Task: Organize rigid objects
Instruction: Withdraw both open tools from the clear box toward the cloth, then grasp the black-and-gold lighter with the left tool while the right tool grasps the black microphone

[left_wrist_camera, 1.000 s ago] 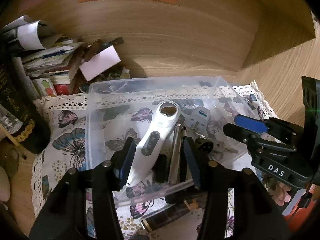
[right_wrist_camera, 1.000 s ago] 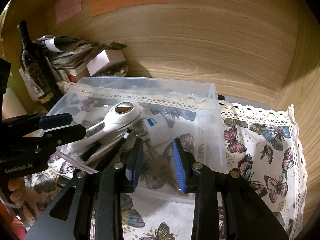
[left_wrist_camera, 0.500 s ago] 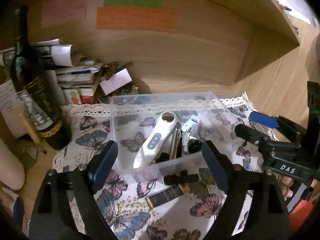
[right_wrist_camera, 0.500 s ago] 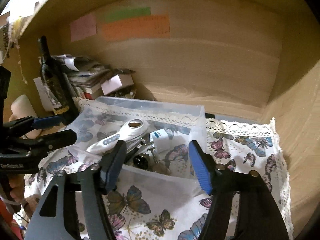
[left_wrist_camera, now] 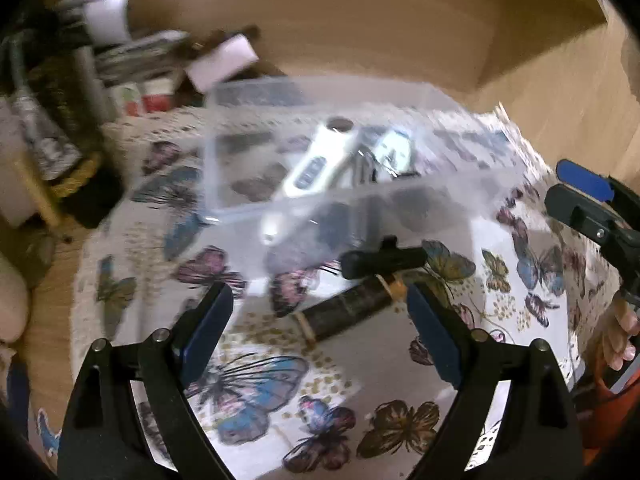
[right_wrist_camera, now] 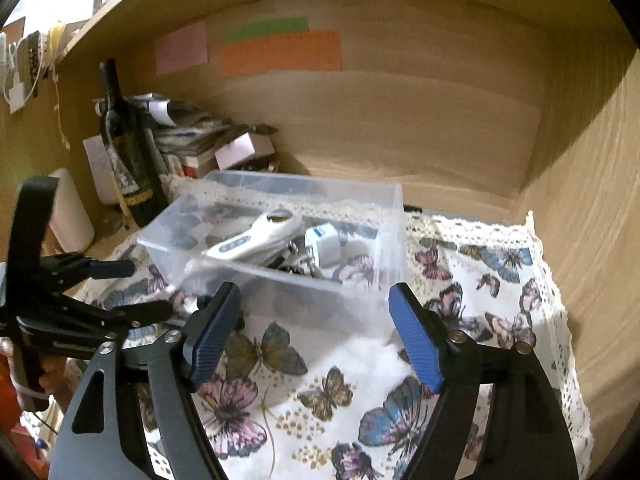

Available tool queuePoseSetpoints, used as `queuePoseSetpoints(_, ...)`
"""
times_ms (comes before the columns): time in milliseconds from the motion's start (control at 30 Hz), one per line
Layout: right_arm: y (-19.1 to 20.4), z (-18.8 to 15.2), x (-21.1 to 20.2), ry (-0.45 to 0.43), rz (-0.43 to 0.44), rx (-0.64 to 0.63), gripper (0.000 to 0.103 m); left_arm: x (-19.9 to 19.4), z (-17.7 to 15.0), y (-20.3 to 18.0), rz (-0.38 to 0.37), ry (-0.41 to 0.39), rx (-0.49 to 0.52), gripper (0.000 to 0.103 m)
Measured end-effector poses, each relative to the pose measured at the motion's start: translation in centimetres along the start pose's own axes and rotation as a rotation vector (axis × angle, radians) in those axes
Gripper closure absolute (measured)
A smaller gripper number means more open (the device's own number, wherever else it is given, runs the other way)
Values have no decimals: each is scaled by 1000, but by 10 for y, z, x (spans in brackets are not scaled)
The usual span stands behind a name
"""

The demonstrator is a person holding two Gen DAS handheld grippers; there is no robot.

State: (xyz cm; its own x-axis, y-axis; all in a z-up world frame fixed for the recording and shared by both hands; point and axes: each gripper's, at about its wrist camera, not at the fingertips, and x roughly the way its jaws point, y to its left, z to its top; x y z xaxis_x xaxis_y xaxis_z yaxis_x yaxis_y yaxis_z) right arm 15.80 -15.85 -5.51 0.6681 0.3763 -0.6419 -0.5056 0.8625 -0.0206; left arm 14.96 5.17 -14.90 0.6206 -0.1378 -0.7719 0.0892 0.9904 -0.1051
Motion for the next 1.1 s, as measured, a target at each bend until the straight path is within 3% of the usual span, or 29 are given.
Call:
queuePoseSetpoints(100,-2,-4,1,15,7,7,29,15,3,-7,-44,46,41,17)
queuePoseSetpoints(233,-3,-7,1,28,13,9,29,32,5,-14,-75,112,66,35)
queuePoseSetpoints(300,-2,-9,3,35,18,7,29,34,3,-20,-65,108,99,36)
queuePoseSetpoints(367,-1,-10,6,46,26,3,29,31,0,-24,-79,108,130,55)
queuePoseSetpoints(433,1,-11,11,62,35,-2,29,28,-5,-27,-89,110,160,68)
queuePoseSetpoints(533,5,-10,21,86,61,-9,29,20,-14,-26,-86,104,176,79)
queuePoseSetpoints(767,29,-11,47,168,168,-57,29,-5,-36,4,-42,67,116,80)
queuePoseSetpoints(967,58,-14,77,258,200,-127,30,-16,-43,33,-18,61,57,80)
queuePoseSetpoints(1100,67,-16,99,333,218,-134,48,-13,-42,27,-20,68,76,77)
